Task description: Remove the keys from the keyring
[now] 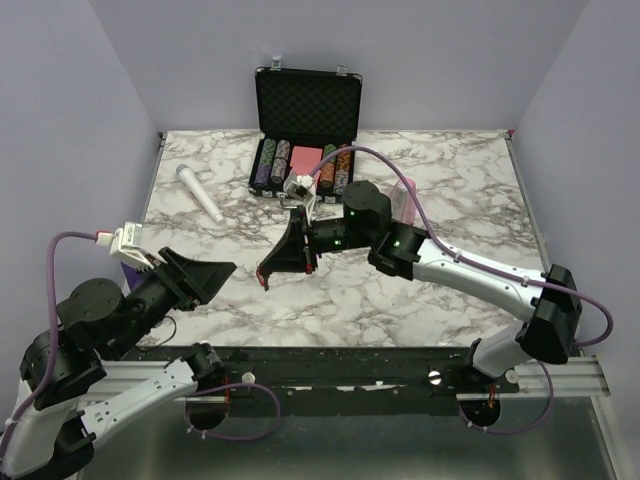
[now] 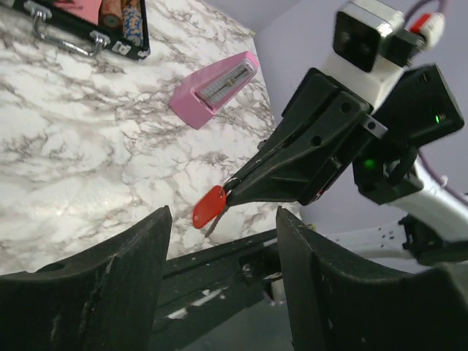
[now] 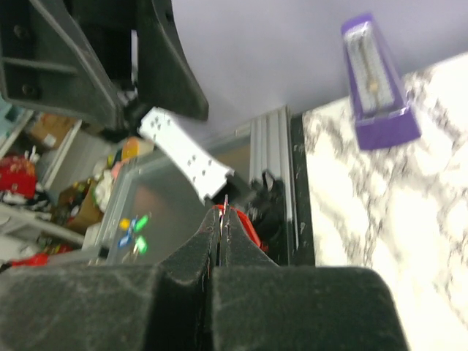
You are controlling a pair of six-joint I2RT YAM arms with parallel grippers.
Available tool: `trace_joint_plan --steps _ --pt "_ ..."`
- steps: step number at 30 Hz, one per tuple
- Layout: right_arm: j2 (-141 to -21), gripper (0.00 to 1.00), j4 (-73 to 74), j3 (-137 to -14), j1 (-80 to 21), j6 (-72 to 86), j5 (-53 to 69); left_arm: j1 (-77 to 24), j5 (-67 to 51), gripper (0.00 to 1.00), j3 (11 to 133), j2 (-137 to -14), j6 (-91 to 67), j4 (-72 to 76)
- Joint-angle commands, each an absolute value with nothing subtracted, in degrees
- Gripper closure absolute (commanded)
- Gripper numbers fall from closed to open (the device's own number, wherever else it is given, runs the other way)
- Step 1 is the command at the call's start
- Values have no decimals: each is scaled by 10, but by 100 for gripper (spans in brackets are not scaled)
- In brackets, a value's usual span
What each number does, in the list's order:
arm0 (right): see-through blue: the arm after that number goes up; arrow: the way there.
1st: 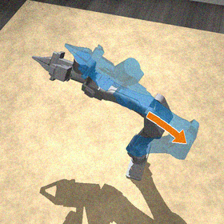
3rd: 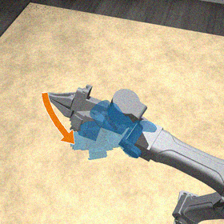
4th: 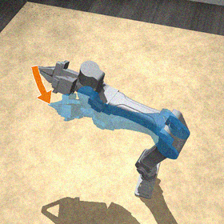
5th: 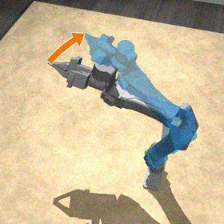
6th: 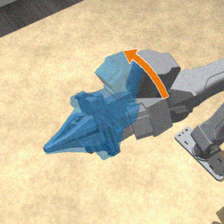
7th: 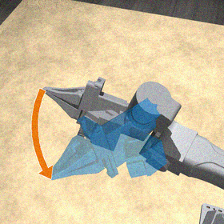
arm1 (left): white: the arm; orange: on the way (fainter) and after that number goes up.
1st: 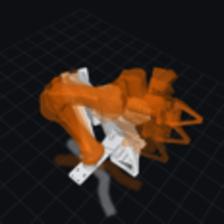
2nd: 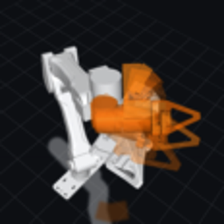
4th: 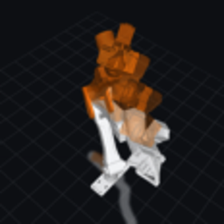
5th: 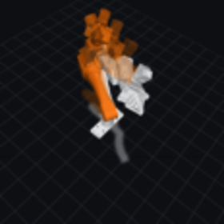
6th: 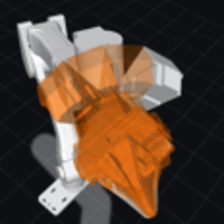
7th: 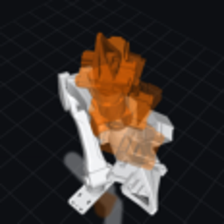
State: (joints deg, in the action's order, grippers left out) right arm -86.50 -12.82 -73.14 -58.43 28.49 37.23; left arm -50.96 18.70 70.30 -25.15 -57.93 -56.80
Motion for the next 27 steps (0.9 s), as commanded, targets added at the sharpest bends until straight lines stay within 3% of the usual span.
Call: trace_joint_plan --steps 1,12,27 --pt "-853 99 31 -763 -586 224 447 -506 99 34 683 -218 -409 -532" --pt "-830 99 103 -796 -587 218 537 -506 -176 42 679 -261 -292 -460" --pt "-779 99 40 -784 -587 270 568 -506 -221 59 634 -252 -344 -340"
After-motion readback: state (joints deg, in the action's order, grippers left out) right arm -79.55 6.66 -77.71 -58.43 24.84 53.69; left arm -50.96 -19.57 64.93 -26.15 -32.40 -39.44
